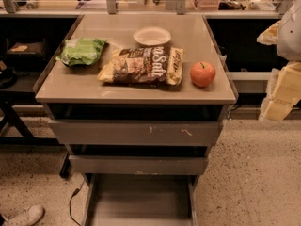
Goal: Place apple into bottom drawer
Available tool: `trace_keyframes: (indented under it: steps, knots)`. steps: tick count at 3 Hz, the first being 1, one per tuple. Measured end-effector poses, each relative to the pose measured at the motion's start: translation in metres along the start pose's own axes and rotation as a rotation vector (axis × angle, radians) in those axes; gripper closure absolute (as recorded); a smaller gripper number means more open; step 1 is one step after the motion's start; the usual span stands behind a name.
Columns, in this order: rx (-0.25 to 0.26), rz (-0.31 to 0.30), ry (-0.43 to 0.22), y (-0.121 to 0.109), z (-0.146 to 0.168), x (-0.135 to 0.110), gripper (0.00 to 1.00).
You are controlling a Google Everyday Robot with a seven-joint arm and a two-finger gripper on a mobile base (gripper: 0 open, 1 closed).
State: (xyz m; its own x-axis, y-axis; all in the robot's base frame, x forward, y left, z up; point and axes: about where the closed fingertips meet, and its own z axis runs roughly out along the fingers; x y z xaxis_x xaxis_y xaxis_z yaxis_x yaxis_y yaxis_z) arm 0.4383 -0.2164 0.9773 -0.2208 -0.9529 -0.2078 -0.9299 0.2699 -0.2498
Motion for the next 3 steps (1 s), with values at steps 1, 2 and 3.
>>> trace_keyframes:
  steps: [1, 2, 3]
  knots:
    - [0.011, 0.004, 0.005, -0.009, 0.000, -0.003, 0.00]
    - [0.024, -0.008, 0.021, -0.036, 0.008, -0.007, 0.00]
    - [0.018, -0.011, 0.042, -0.067, 0.025, -0.008, 0.00]
